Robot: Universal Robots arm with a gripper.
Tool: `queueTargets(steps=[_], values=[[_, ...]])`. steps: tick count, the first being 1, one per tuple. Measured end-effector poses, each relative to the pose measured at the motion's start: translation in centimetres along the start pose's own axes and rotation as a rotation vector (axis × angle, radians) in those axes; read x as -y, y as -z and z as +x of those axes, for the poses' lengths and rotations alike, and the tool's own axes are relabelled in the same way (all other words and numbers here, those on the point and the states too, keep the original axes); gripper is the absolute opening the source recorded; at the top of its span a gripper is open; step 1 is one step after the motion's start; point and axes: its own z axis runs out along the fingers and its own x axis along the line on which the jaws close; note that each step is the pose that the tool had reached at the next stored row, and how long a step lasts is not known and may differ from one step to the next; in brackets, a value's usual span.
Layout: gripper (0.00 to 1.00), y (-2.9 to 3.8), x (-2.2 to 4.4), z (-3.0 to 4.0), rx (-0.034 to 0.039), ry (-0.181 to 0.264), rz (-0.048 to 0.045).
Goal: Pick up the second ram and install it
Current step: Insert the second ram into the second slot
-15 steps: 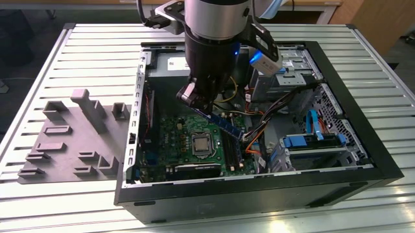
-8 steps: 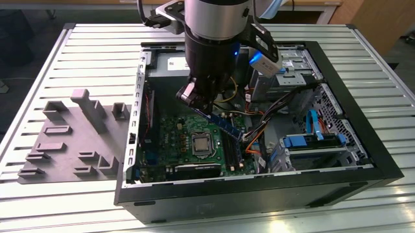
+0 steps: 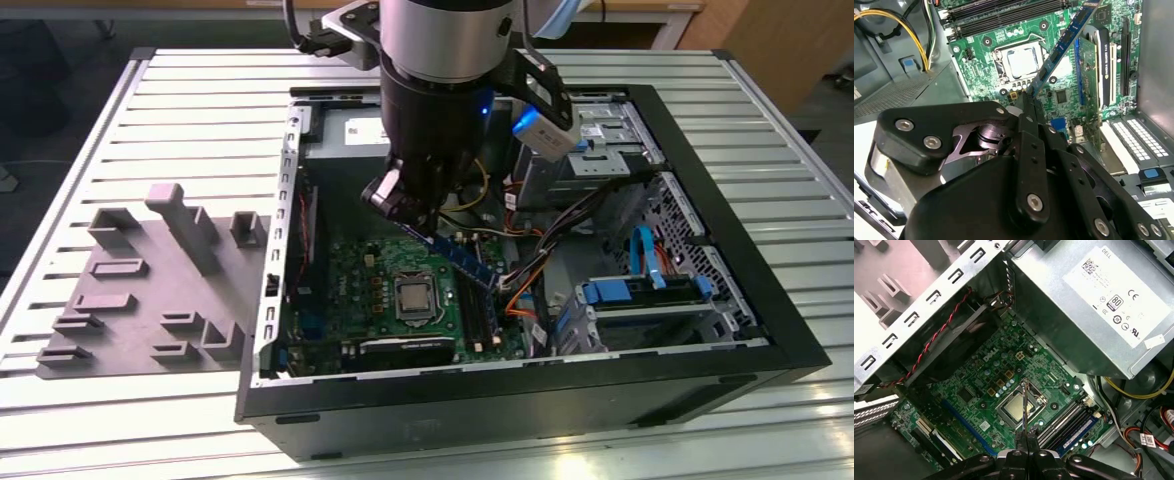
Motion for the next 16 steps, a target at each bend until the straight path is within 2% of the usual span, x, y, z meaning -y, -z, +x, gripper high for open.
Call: queueTargets(steps=[16], values=[[0.11,-0.08,0.00,0.00,0.0014,-0.050,-0.0006]])
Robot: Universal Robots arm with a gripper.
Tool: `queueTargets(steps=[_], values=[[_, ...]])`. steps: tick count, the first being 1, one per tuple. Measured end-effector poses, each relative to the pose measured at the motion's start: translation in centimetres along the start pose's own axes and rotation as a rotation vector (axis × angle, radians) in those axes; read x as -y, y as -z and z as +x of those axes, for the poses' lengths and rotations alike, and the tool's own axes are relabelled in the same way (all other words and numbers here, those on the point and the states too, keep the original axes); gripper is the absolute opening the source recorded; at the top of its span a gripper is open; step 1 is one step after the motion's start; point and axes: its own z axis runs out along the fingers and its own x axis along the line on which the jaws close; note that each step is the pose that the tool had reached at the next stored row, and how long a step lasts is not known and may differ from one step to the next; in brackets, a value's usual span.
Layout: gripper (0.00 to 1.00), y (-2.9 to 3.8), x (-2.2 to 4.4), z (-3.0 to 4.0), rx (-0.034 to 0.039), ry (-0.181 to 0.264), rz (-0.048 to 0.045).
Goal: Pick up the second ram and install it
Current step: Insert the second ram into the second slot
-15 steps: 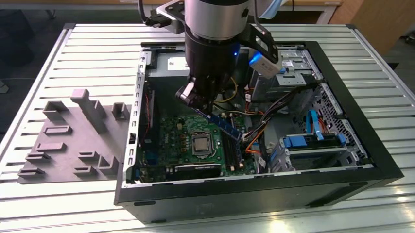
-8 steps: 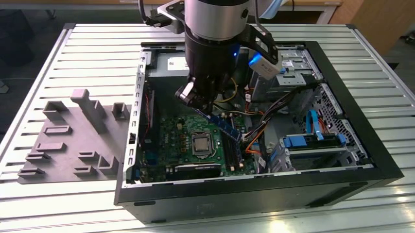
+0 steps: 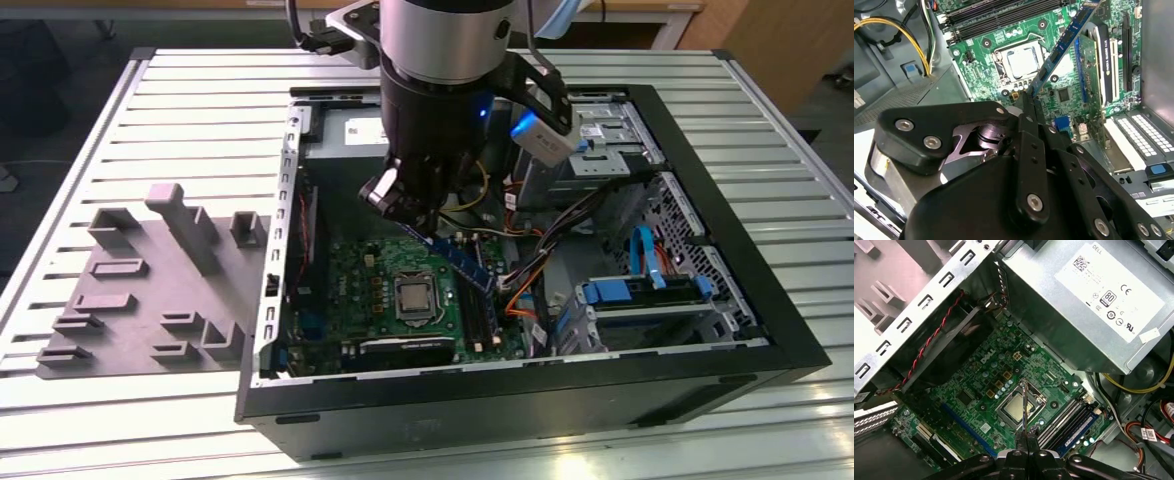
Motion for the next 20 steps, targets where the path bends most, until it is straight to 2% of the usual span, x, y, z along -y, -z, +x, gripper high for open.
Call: queueTargets(steps=[20], values=[[0.11,-0.05,0.00,0.00,0.0029,-0.101,-0.0013]])
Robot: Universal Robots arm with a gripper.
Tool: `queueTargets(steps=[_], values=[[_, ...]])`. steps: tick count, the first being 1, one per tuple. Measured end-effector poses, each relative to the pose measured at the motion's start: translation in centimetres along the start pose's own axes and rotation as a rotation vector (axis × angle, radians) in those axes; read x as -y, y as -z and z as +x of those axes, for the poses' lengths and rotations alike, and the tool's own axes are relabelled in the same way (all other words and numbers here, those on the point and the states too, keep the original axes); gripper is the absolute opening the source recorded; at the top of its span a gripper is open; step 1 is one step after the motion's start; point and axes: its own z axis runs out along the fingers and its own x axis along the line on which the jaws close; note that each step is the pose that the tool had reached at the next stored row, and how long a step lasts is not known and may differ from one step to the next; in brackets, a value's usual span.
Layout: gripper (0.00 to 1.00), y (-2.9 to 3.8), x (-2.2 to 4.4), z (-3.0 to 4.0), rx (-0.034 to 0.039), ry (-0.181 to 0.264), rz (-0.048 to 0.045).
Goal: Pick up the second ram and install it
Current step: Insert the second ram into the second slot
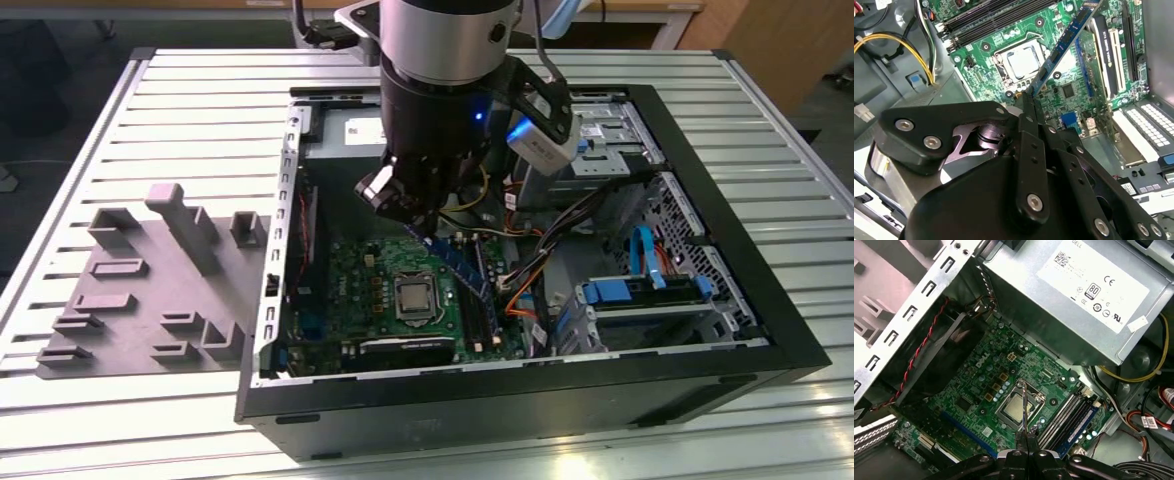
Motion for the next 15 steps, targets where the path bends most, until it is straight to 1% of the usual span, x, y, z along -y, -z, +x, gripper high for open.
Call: queueTargets(steps=[15], values=[[0.11,0.00,0.00,0.00,0.0022,-0.079,-0.0010]])
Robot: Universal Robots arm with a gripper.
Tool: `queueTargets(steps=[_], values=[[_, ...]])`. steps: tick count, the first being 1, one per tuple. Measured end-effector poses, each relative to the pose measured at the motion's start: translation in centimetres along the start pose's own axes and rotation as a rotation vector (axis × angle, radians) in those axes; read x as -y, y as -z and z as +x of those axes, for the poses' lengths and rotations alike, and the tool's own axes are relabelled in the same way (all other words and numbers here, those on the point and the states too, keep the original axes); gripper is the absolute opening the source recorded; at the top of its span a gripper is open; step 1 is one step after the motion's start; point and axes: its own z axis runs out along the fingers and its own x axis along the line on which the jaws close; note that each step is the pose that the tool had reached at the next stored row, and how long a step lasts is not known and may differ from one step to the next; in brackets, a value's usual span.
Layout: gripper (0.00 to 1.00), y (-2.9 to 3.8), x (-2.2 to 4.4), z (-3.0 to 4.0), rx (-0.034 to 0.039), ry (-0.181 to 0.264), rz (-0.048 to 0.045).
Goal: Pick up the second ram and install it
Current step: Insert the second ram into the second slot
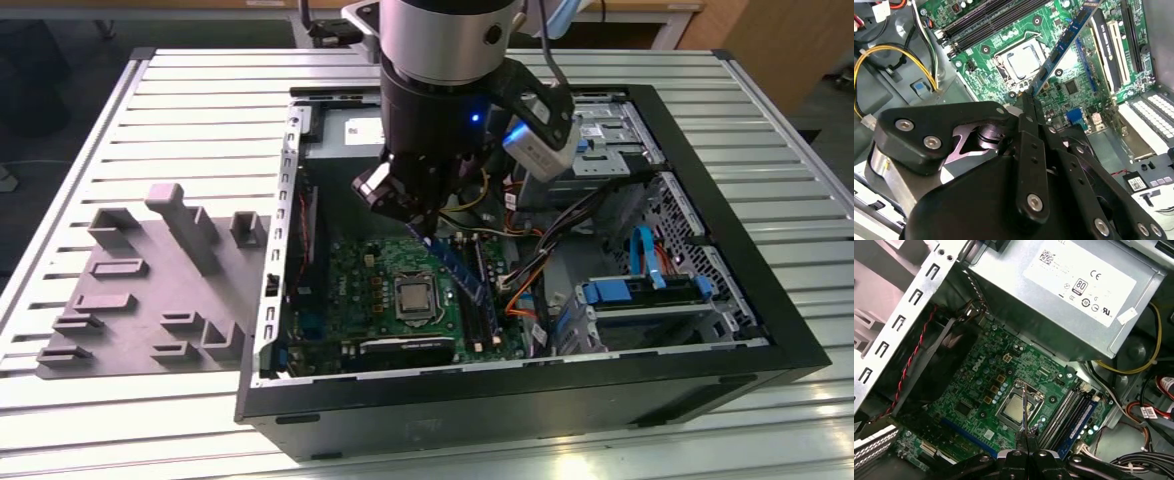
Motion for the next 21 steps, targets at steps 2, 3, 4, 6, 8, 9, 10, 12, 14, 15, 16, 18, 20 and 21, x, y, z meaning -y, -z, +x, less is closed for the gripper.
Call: queueTargets(steps=[2,3,4,6,8,9,10,12,14,15,16,18,20,21], values=[[0.11,0.00,0.00,0.00,0.0003,-0.012,-0.0001],[0.11,0.00,0.00,0.00,0.0005,-0.018,-0.0002],[0.11,0.00,0.00,0.00,0.0006,-0.024,-0.0002],[0.11,-0.01,0.00,0.00,0.0010,-0.036,-0.0004],[0.11,-0.01,0.00,0.00,0.0013,-0.047,-0.0005],[0.11,-0.01,0.00,0.00,0.0014,-0.052,-0.0006],[0.11,-0.01,0.00,0.01,0.0016,-0.058,-0.0007],[0.11,-0.02,0.00,0.00,0.0019,-0.068,-0.0008],[0.11,-0.02,0.00,0.00,0.0022,-0.079,-0.0010],[0.11,-0.02,0.00,0.00,0.0023,-0.084,-0.0010],[0.11,-0.02,0.00,0.00,0.0025,-0.090,-0.0011],[0.11,-0.02,0.00,0.00,0.0028,-0.101,-0.0012],[0.11,-0.03,0.00,0.00,0.0032,-0.113,-0.0014],[0.11,-0.03,0.00,0.00,0.0033,-0.119,-0.0014]])
